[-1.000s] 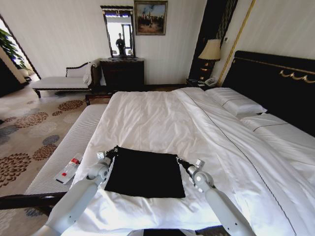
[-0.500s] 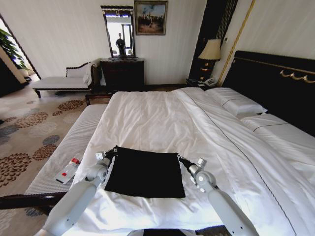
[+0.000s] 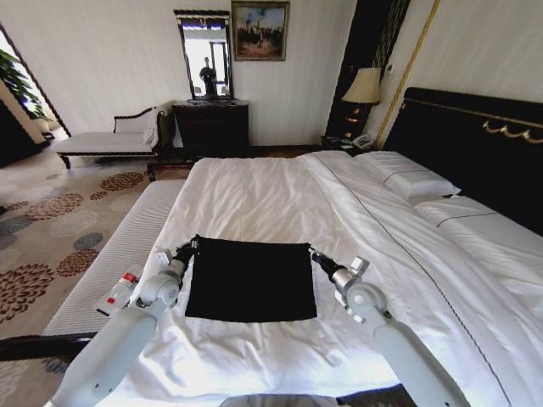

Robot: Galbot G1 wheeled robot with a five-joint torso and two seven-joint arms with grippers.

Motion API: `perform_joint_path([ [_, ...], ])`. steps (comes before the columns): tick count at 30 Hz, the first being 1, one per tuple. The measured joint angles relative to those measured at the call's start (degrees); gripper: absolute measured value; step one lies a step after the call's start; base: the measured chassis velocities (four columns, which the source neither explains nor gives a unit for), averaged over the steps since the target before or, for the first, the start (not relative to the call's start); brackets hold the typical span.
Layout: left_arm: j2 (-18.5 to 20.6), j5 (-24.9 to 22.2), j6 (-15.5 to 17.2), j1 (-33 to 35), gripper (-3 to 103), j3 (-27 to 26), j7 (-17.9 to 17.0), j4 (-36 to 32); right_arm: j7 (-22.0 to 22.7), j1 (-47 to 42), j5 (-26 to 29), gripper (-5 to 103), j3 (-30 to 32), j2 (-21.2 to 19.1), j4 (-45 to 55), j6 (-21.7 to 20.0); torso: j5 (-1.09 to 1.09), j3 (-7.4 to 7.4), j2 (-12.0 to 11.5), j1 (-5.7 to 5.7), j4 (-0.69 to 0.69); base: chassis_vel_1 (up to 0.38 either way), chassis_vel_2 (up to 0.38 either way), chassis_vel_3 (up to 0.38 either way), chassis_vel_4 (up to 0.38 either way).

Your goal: Fold the clothes on the bed.

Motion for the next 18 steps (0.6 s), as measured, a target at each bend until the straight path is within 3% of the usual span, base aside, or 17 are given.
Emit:
perform_joint_path([
  [12, 6.18, -4.43, -0.37, 0.36, 0, -4.38, -3.55, -12.89, 2.87, -1.54, 3.73, 0, 7.76, -5.95, 15.87, -0.8, -0.01, -0.01, 0.0, 0.0, -0.02, 0.0, 0.0, 0.0, 0.0],
  [18, 7.73, -5.49, -0.35, 3.08, 0, -8.15, -4.19, -17.07, 3.79, -2.38, 5.0, 0, 9.31, -6.58, 19.02, -1.1, -0.01, 0.0, 0.0, 0.0, 0.01, 0.0, 0.0, 0.0, 0.0],
])
